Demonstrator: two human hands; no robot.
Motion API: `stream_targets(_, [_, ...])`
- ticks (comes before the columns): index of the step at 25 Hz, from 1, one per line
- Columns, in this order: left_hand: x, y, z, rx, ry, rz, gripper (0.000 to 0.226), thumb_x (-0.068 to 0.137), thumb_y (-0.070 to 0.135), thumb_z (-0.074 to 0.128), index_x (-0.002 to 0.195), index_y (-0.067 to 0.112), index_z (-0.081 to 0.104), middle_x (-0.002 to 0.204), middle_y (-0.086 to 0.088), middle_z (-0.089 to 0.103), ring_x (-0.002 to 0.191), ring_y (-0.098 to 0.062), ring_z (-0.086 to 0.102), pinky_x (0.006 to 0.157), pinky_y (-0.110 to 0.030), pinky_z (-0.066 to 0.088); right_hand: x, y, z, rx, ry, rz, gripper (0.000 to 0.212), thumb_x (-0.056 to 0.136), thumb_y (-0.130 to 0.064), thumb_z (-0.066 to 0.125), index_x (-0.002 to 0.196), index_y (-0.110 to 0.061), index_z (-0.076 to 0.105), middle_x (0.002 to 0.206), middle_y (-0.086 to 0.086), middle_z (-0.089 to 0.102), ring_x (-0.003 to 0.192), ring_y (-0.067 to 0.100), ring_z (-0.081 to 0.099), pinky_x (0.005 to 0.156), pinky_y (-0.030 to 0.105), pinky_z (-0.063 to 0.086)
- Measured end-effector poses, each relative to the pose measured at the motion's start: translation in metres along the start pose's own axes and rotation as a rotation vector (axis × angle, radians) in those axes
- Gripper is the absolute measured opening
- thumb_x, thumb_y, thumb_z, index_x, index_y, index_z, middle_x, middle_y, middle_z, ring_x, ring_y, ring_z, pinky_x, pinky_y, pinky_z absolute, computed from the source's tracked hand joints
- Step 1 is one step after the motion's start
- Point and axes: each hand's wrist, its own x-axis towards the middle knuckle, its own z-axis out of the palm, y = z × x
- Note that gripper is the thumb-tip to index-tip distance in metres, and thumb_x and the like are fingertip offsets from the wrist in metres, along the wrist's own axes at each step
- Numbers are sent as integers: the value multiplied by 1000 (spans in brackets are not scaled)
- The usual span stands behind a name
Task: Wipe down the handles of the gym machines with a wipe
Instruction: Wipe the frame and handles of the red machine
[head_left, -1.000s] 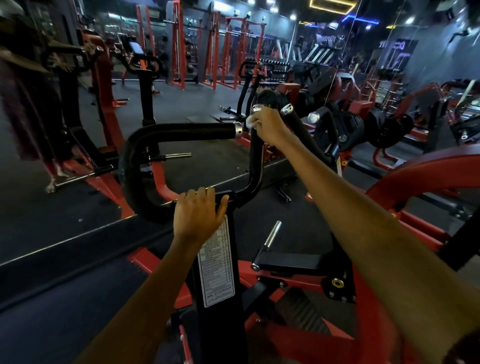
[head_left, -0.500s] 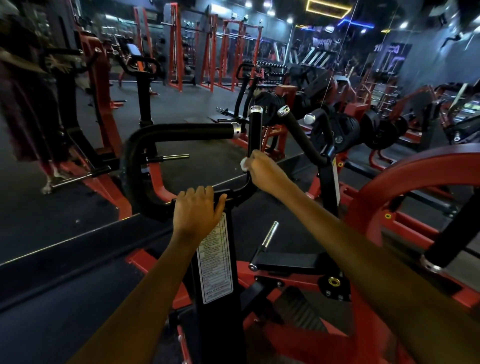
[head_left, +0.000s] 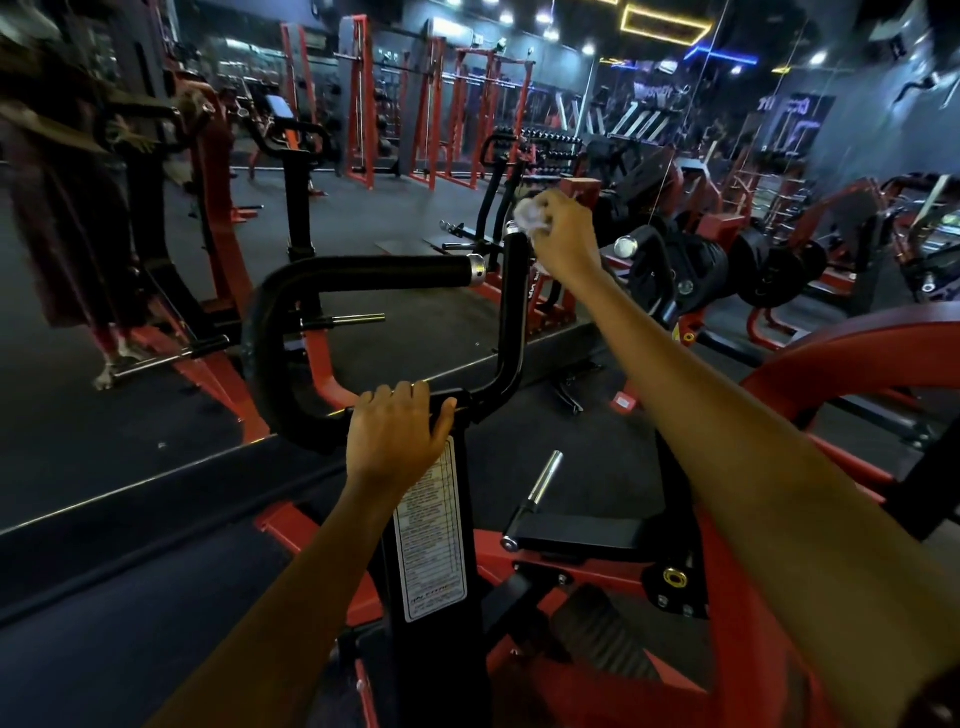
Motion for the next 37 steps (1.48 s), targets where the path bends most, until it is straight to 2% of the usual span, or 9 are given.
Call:
stream_targets(2, [0, 0, 1, 18, 23, 4, 50, 93, 45, 32, 70, 11, 59, 58, -4, 55, 53, -21, 54, 54, -32, 43, 15, 10, 18, -8, -50, 25, 24, 84, 5, 52, 104, 2, 63, 99, 11, 62, 93, 22, 59, 73, 25, 45])
stream_targets(5, [0, -1, 3, 32, 21, 5, 48, 94, 46, 34, 70, 11, 59, 58, -4, 55, 54, -21, 55, 54, -31, 43, 9, 20, 29, 17, -55, -39, 27, 87, 4, 51, 107, -2, 68, 101, 10, 60, 96, 18, 55, 84, 24, 44])
stream_targets(14, [0, 0, -2, 32, -10, 10, 49, 93, 44, 32, 69, 11, 58, 58, -4, 56, 52, -22, 55, 53, -31, 43, -63, 28, 26, 26, -105, -151, 27, 88, 4, 52, 110, -3, 67, 88, 5, 49, 79, 12, 45, 71, 6, 34])
stream_targets(22, [0, 3, -10, -19, -162, -28, 43, 96, 43, 40, 83, 8, 61, 73, -8, 62, 64, -24, 57, 63, -35, 42, -142, 37, 42, 151, 24, -114, 28, 78, 16, 56, 96, 1, 71, 81, 17, 59, 71, 19, 55, 69, 10, 41])
stream_targets(25, [2, 5, -15, -7, -213, -59, 45, 98, 44, 34, 92, 9, 61, 83, -8, 64, 75, -24, 59, 70, -35, 41, -181, 18, 45, 218, -33, -5, 23, 86, 6, 58, 106, 0, 68, 86, 9, 54, 69, 13, 54, 65, 15, 47])
stream_targets(28, [1, 6, -18, -16, -251, -67, 46, 100, 45, 32, 100, 8, 60, 93, -9, 64, 84, -25, 59, 78, -35, 41, -200, -6, 39, 206, -157, -90, 25, 90, 1, 56, 114, 2, 63, 89, 9, 50, 64, 6, 51, 62, 11, 50])
stream_targets(32, [4, 0, -25, 12, -350, -7, 48, 99, 49, 32, 115, 10, 54, 111, -8, 62, 100, -26, 57, 85, -35, 40, -158, -2, 23, 112, -159, -14, 28, 89, 1, 55, 115, -4, 64, 94, -1, 50, 82, 15, 58, 76, 20, 52])
stream_targets(34, [8, -4, -30, 0, -444, 31, 55, 96, 55, 35, 128, 12, 49, 123, -8, 57, 111, -26, 54, 91, -37, 39, -150, -1, 28, 47, -101, 62, 33, 89, 4, 50, 119, -4, 61, 111, 11, 54, 105, 26, 57, 91, 31, 48])
stream_targets(37, [3, -17, -32, 3, -509, 11, 62, 93, 60, 34, 137, 18, 42, 131, -7, 53, 119, -27, 50, 97, -44, 36, -164, -12, 44, -110, -196, 5, 24, 88, 3, 52, 111, 1, 61, 120, 18, 50, 113, 29, 49, 92, 33, 45])
